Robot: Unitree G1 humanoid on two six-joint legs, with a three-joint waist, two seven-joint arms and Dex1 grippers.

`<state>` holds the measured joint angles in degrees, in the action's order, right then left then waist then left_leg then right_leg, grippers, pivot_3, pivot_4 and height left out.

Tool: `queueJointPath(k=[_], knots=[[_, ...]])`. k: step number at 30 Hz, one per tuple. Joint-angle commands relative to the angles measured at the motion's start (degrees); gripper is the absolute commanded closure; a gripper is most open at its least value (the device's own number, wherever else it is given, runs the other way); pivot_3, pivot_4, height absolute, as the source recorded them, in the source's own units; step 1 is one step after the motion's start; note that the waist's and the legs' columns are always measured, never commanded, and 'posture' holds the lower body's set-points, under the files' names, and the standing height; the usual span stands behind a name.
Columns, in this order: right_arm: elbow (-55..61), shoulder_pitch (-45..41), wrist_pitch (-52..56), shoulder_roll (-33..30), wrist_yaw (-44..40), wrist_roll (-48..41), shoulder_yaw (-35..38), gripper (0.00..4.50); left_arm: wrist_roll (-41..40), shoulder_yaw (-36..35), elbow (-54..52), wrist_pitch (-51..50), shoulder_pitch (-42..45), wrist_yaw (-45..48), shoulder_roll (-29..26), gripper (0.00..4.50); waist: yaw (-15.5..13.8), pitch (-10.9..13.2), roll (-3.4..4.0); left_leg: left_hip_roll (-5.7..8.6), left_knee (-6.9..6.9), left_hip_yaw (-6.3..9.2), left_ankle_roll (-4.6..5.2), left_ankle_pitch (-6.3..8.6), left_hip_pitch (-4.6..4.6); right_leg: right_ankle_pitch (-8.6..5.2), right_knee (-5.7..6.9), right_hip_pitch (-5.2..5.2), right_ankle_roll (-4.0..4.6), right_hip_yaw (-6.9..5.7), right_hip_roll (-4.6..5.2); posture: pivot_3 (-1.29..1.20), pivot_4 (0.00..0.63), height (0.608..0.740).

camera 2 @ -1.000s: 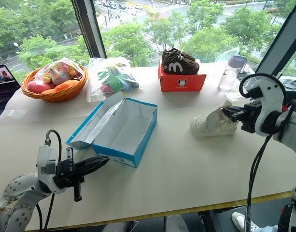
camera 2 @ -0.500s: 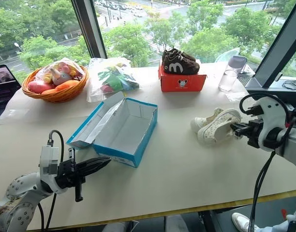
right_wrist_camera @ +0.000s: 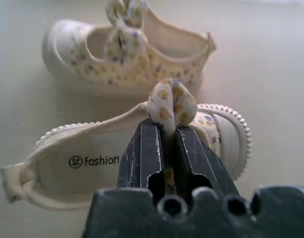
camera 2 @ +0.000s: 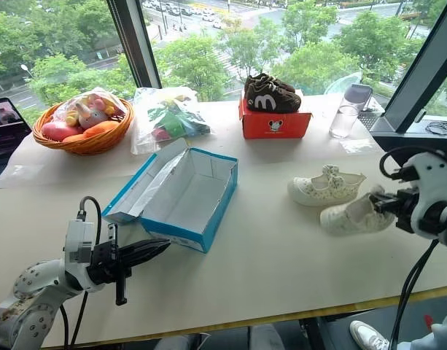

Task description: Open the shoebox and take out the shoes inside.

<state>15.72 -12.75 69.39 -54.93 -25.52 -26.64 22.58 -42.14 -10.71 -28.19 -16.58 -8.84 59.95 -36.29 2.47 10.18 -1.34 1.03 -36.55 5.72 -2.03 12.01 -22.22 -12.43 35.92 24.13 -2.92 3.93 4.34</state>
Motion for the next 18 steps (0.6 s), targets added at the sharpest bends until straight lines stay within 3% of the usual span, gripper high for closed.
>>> queueJointPath(k=[1,3,4,14,15,18], knots=[[-2.2,-1.6,-3.0,2.2,1.7,2.3,-2.3,4.32,-0.5,-0.6,-1.2,0.0,0.2,-0.2,-0.5,4.50,0.0,0.0,-0.01,0.00,0.00,0.00,0.00,0.00,0.00,0.00,0.00,0.00,0.00,0.00,0.00,0.00,0.150,0.740],[-2.9,-2.5,-4.2,3.3,1.8,2.6,-1.7,4.32,-0.4,-0.6,-1.1,0.1,0.2,-0.3,-0.5,4.50,0.0,0.0,-0.01,0.00,0.00,0.00,0.00,0.00,0.00,0.00,0.01,0.00,0.00,0.00,0.00,0.00,0.150,0.740],[-3.1,-2.7,-4.9,3.5,1.7,2.8,-1.4,3.57,-0.4,-0.6,-1.1,0.2,0.2,-0.3,-0.4,4.50,0.0,0.0,-0.01,0.00,0.00,0.00,0.00,0.00,0.00,0.00,0.01,0.00,0.00,0.00,-0.01,0.00,0.150,0.740],[-0.1,-0.4,-4.9,-3.8,-4.1,2.6,1.8,0.23,-0.3,-0.6,-1.2,0.5,0.0,-0.5,-0.2,4.50,-0.2,0.0,0.02,0.01,0.00,0.01,0.01,0.00,-0.02,0.00,0.01,0.02,0.00,0.00,0.00,0.00,0.150,0.740],[1.4,-0.2,-4.8,-5.0,-6.3,1.1,3.7,0.05,-0.3,-0.7,-1.2,0.6,0.0,-0.4,-0.3,4.50,-0.2,0.0,0.02,0.00,0.00,0.01,0.01,0.01,-0.01,0.00,0.01,0.00,0.00,0.00,0.00,0.00,0.150,0.740],[4.8,-1.9,-4.3,-6.7,-11.8,-3.9,9.1,0.05,-0.3,-0.7,-1.2,0.7,0.1,-0.4,-0.3,4.50,0.0,0.0,0.07,0.01,-0.02,-0.01,0.01,0.01,-0.01,0.00,0.01,0.02,-0.01,0.02,0.01,0.00,0.150,0.740]])
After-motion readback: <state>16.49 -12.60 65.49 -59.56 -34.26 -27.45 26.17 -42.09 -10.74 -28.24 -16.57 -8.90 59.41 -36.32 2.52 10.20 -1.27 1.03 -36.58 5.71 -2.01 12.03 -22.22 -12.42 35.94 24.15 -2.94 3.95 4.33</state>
